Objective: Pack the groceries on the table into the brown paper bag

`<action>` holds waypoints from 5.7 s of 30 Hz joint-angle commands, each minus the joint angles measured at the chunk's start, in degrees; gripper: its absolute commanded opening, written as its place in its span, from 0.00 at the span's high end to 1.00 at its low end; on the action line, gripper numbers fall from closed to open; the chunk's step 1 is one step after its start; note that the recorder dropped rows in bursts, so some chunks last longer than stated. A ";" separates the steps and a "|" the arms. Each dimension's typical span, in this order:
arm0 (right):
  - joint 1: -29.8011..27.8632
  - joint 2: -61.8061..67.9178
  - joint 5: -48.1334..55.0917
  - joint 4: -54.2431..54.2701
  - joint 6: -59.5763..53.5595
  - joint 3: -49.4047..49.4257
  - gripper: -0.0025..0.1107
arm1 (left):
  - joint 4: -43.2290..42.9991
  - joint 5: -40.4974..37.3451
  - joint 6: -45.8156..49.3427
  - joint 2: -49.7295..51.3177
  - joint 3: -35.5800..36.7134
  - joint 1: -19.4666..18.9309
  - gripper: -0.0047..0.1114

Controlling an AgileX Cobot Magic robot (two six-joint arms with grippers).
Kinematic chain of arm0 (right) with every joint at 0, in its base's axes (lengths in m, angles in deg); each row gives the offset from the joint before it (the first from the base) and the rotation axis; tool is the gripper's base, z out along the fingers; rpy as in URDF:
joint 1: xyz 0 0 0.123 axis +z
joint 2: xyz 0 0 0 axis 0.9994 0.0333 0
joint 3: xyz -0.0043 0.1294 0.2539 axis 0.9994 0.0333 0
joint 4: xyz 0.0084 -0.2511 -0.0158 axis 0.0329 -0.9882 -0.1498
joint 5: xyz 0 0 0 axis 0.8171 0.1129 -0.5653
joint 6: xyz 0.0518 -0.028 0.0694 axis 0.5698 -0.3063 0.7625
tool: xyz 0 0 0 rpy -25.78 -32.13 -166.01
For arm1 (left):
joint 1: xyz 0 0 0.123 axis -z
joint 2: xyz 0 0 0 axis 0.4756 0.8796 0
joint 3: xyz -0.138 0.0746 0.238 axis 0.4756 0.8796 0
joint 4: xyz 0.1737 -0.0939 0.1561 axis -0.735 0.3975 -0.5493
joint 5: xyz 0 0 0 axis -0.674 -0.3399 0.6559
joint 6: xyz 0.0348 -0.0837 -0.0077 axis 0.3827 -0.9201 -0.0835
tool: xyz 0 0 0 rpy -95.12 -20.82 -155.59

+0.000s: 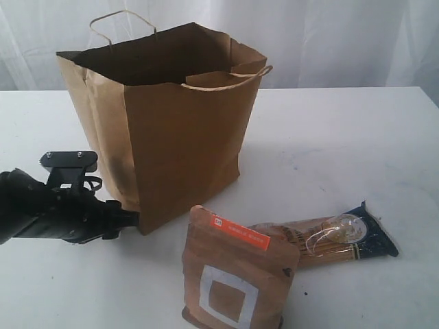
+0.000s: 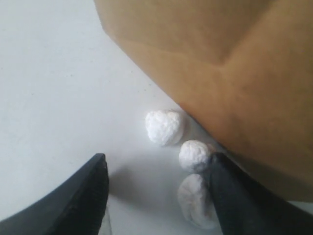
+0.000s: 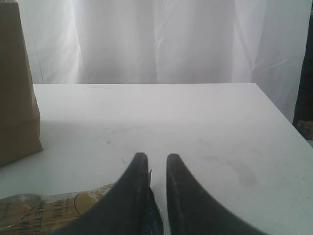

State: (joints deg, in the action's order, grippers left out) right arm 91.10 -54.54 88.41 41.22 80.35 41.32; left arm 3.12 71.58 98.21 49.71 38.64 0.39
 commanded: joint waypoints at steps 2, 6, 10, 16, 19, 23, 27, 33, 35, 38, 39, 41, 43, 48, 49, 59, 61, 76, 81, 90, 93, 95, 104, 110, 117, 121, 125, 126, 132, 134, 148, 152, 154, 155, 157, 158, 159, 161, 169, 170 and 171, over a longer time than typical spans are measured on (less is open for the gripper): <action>-0.18 -0.31 -0.80 0.09 -0.22 0.26 0.86 | 25.86 4.64 21.37 -0.23 0.50 -0.16 0.41; -0.18 -0.31 -0.80 0.09 -0.22 0.26 0.86 | 36.66 6.94 33.21 -2.16 0.73 -0.16 0.41; -0.18 -0.31 -0.80 0.09 -0.22 0.26 0.86 | 37.74 2.36 36.04 -4.79 0.63 -0.16 0.41; -0.18 -0.31 -0.80 0.09 -0.22 0.26 0.86 | 37.64 2.50 35.95 -9.83 -1.19 -0.16 0.41; -0.18 -0.31 -0.80 0.09 -0.22 0.26 0.86 | 37.62 3.00 35.95 -11.14 -2.66 -0.16 0.41; -0.18 -0.31 -0.80 0.09 -0.22 0.26 0.86 | 37.62 3.00 36.19 -10.44 -4.08 -0.16 0.41; -0.18 -0.31 -0.80 0.09 -0.22 0.26 0.86 | 37.62 4.27 36.45 -8.28 -4.19 -0.16 0.41; -0.18 -0.31 -0.80 0.09 -0.22 0.26 0.86 | 37.72 4.85 36.86 -5.19 -4.19 -0.16 0.41; -0.18 -0.31 -0.80 0.09 -0.22 0.26 0.86 | 37.72 5.26 36.86 -4.27 -4.19 -0.16 0.41; -0.18 -0.31 -0.80 0.09 -0.22 0.26 0.86 | 37.72 5.85 36.86 -2.69 -4.19 -0.16 0.41; -0.18 -0.31 -0.80 0.09 -0.22 0.26 0.86 | 37.72 6.13 36.86 -2.04 -4.19 -0.16 0.41; -0.18 -0.31 -0.80 0.09 -0.22 0.26 0.86 | 37.48 6.39 36.86 -0.85 -4.19 -0.16 0.41; -0.18 -0.31 -0.80 0.09 -0.22 0.26 0.86 | 36.69 6.39 36.74 0.35 -4.19 -0.16 0.41; -0.18 -0.31 -0.80 0.09 -0.22 0.26 0.86 | 32.61 5.15 31.25 1.85 -4.32 -0.16 0.41; -0.18 -0.31 -0.80 0.09 -0.22 0.26 0.86 | 31.67 5.15 29.72 1.95 -4.32 -0.16 0.41; -0.18 -0.31 -0.80 0.09 -0.22 0.26 0.86 | 29.91 6.01 27.93 4.58 -7.03 -0.16 0.41; -0.18 -0.31 -0.80 0.09 -0.22 0.26 0.86 | 29.91 6.13 27.93 5.99 -7.60 -0.16 0.41; -0.18 -0.31 -0.80 0.09 -0.22 0.26 0.86 | 45.10 17.39 44.71 6.74 -7.24 -0.16 0.41; -0.18 -0.31 -0.80 0.09 -0.22 0.26 0.86 | 45.10 17.06 45.92 3.26 -7.24 -0.16 0.41; -0.18 -0.31 -0.80 0.09 -0.22 0.26 0.86 | 45.10 14.02 52.74 -8.99 -5.46 -0.16 0.41; -0.18 -0.31 -0.80 0.09 -0.22 0.26 0.86 | 45.10 10.67 52.46 -12.59 -2.95 -0.16 0.41; -0.18 -0.31 -0.80 0.09 -0.22 0.26 0.86 | 45.10 6.69 51.45 -14.40 -0.72 -0.16 0.41; -0.18 -0.31 -0.80 0.09 -0.22 0.26 0.86 | 45.10 -5.78 44.38 -17.40 8.99 -0.05 0.41; -0.18 -0.31 -0.80 0.09 -0.22 0.26 0.86 | 45.10 -6.59 44.38 -17.26 9.98 -0.05 0.41; -0.18 -0.31 -0.80 0.09 -0.22 0.26 0.86 | 45.10 -6.12 44.38 -14.39 9.87 -0.05 0.41; -0.18 -0.31 -0.80 0.09 -0.22 0.26 0.86 | 45.10 -3.69 43.33 -12.81 9.68 -0.05 0.41; -0.18 -0.31 -0.80 0.09 -0.22 0.26 0.86 | 42.09 -3.00 42.36 -11.36 8.80 -0.05 0.41; -0.18 -0.31 -0.80 0.09 -0.22 0.26 0.86 | 41.96 -3.00 41.99 -11.00 8.35 -0.05 0.41; -0.18 -0.31 -0.80 0.09 -0.22 0.26 0.86 | 41.96 -4.03 41.64 -8.29 5.35 -0.05 0.41; -0.18 -0.31 -0.80 0.09 -0.22 0.26 0.86 | 41.96 -4.03 41.18 -7.21 4.70 -0.05 0.41; -0.18 -0.31 -0.80 0.09 -0.22 0.26 0.86 | 41.50 -3.85 39.35 -1.78 2.95 -0.05 0.96; -0.18 -0.31 -0.80 0.09 -0.22 0.26 0.86 | 41.50 -5.63 39.71 -4.32 3.06 -0.05 0.96; -0.18 -0.31 -0.80 0.09 -0.22 0.26 0.86 | 42.68 -5.65 42.13 -7.61 3.06 -0.05 0.96; -0.18 -0.31 -0.80 0.09 -0.22 0.26 0.86 | 44.16 -4.94 44.67 -10.59 3.06 -0.05 0.96; -0.18 -0.31 -0.80 0.09 -0.22 0.26 0.86 | 45.10 -4.57 49.51 -13.99 3.06 -0.05 0.96; -0.18 -0.31 -0.80 0.09 -0.22 0.26 0.86 | 45.10 -4.42 50.93 -15.81 3.06 -0.05 0.96; -0.18 -0.31 -0.80 0.09 -0.22 0.26 0.86 | 45.10 -4.07 51.49 -17.28 3.30 -0.05 0.96; -0.18 -0.31 -0.80 0.09 -0.22 0.26 0.86 | 45.10 -3.08 52.05 -21.13 3.99 -0.05 0.96; -0.18 -0.31 -0.80 0.09 -0.22 0.26 0.86 | 45.10 -0.38 52.48 -34.67 4.97 -0.05 0.96; -0.18 -0.31 -0.80 0.09 -0.22 0.26 0.86 | 45.10 -0.79 52.71 -36.36 4.37 -0.05 0.96; -0.18 -0.31 -0.80 0.09 -0.22 0.26 0.86 | 45.10 -1.32 53.19 -37.57 3.68 -0.05 0.96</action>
State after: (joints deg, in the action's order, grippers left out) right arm 91.10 -54.54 88.41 41.22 80.35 41.32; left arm 46.93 71.30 150.41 16.46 43.37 0.25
